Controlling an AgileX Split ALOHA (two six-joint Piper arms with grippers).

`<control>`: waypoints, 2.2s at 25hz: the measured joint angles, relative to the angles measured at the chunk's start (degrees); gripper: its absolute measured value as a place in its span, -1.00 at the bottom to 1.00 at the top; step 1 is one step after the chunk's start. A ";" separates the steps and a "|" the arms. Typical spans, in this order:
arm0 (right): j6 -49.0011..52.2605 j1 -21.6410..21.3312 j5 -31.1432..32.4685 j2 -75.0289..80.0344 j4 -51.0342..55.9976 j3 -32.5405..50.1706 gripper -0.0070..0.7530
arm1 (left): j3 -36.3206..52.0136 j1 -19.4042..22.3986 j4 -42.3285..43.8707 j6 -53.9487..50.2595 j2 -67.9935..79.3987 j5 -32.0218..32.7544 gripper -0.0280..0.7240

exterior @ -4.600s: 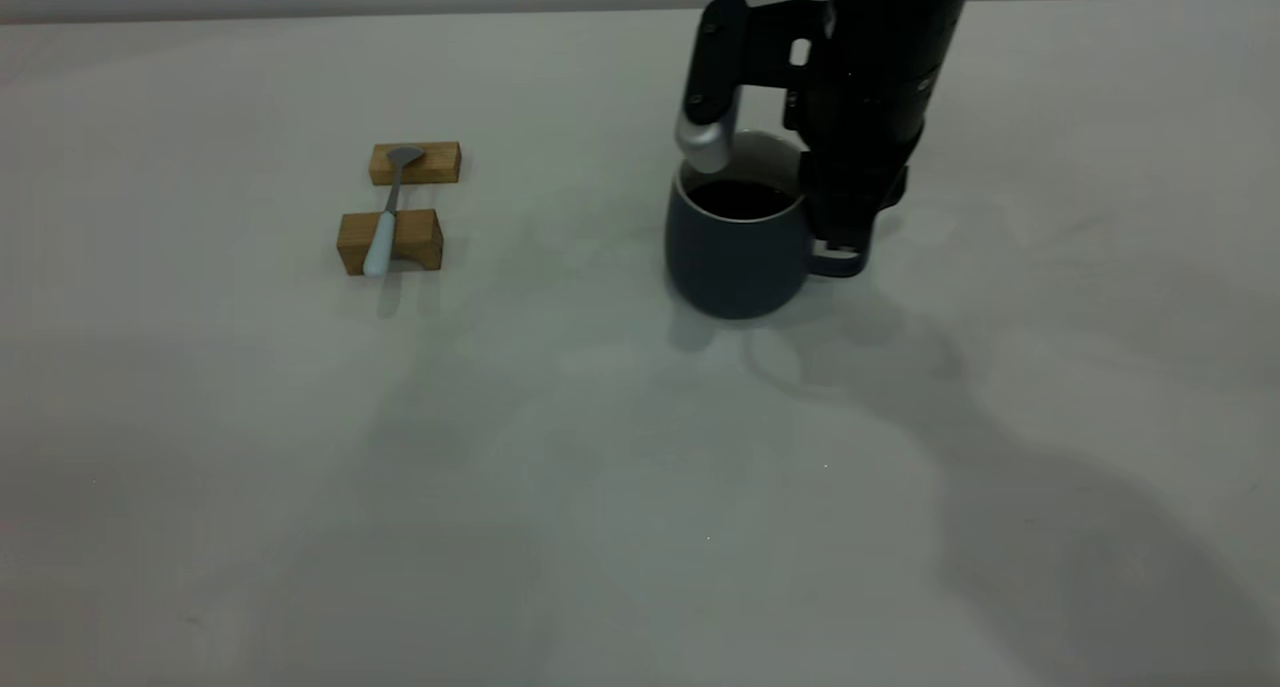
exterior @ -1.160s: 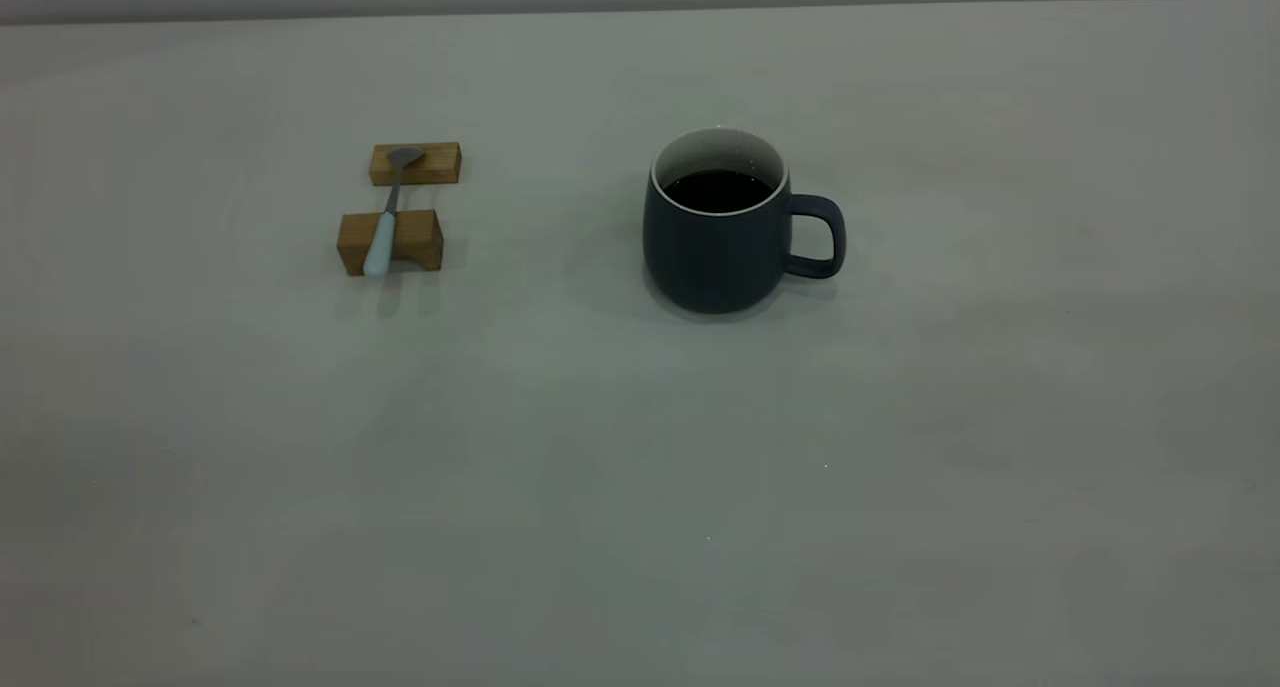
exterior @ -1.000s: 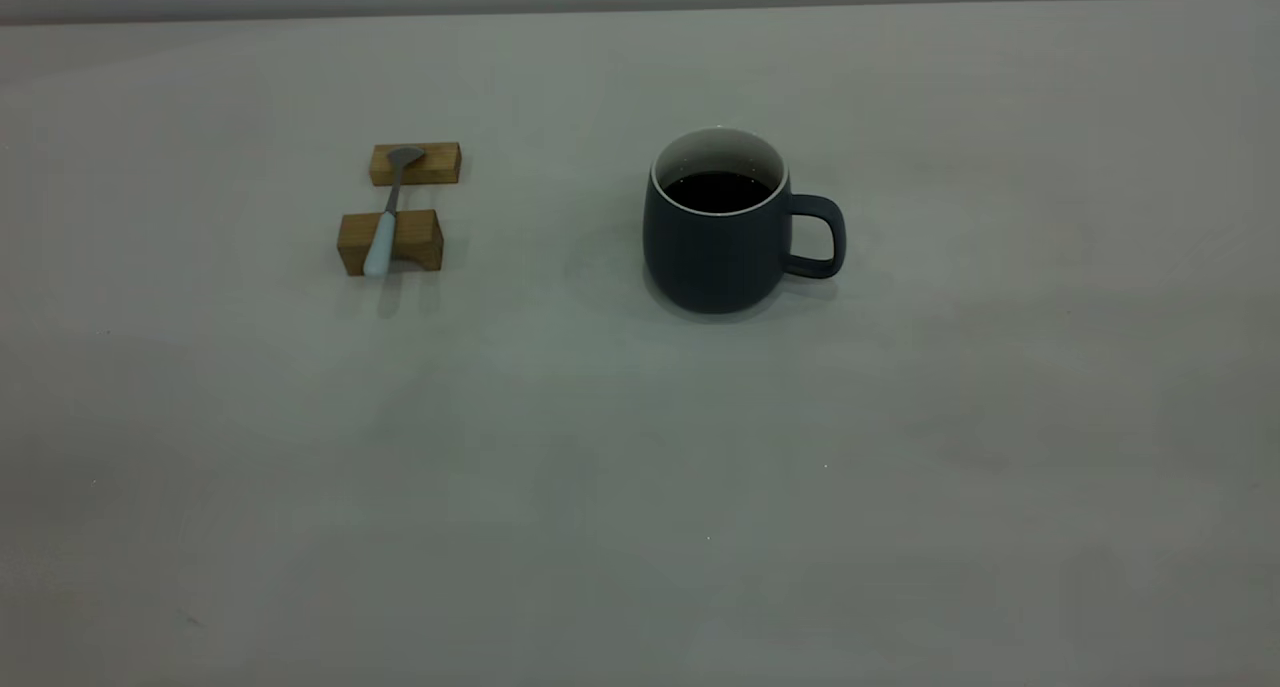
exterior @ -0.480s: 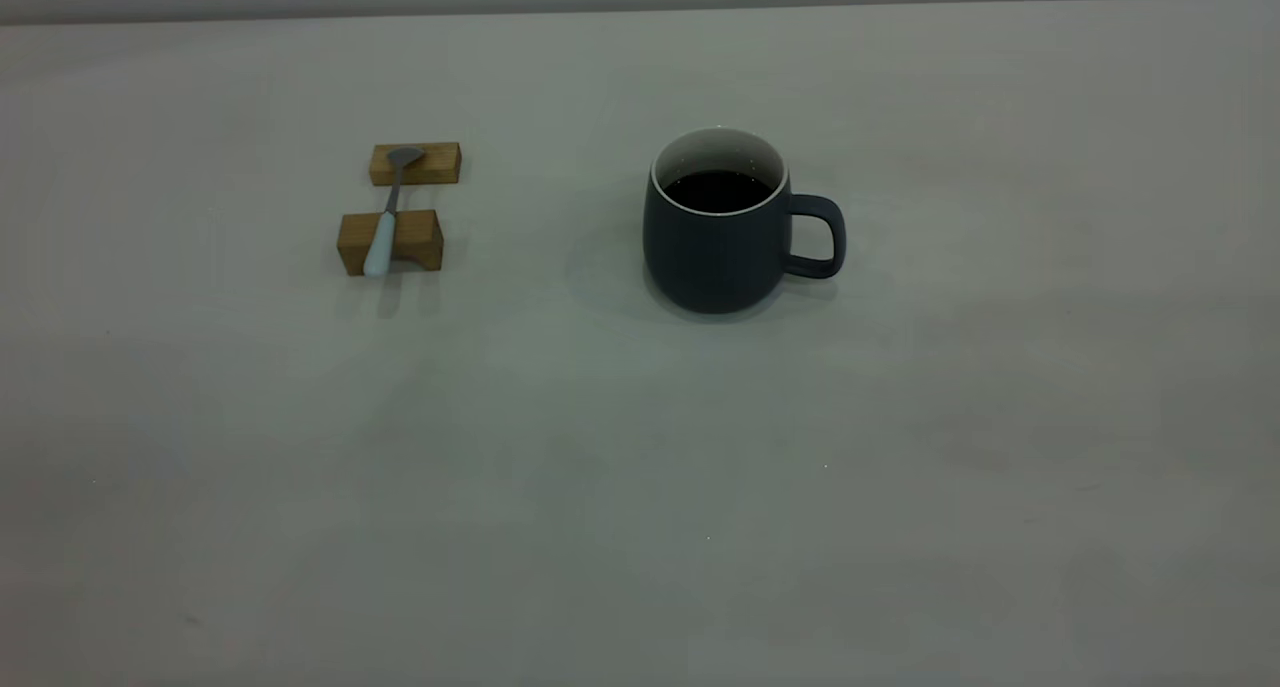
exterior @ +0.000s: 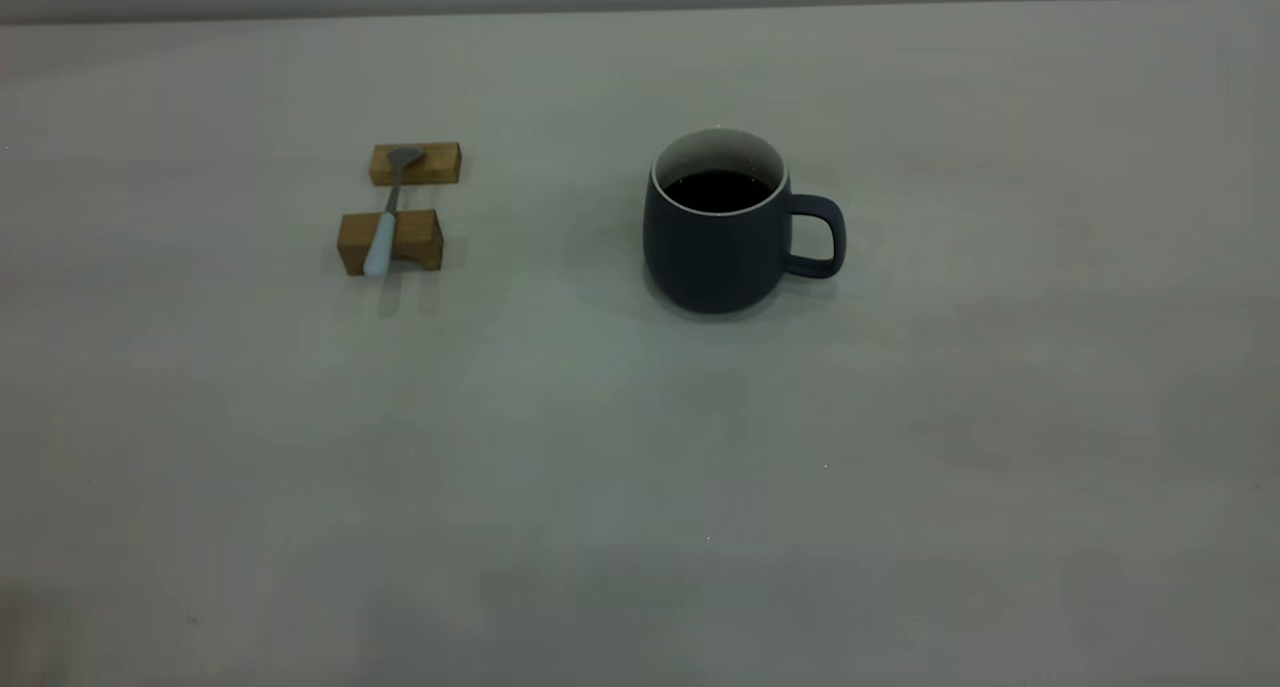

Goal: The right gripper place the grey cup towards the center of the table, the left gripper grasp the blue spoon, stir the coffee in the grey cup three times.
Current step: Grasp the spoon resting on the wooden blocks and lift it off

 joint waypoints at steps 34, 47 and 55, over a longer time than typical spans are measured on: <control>0.00 0.00 0.00 0.00 0.00 0.00 0.57 | -38.41 -14.37 -12.09 2.17 88.99 -20.77 0.69; 0.00 0.00 0.00 0.00 0.00 0.00 0.57 | -41.80 -14.60 -13.91 0.33 93.79 -22.68 -0.37; 0.00 0.00 0.00 0.00 0.05 0.00 0.57 | -52.11 -14.85 -13.80 -9.49 90.62 -4.13 -0.52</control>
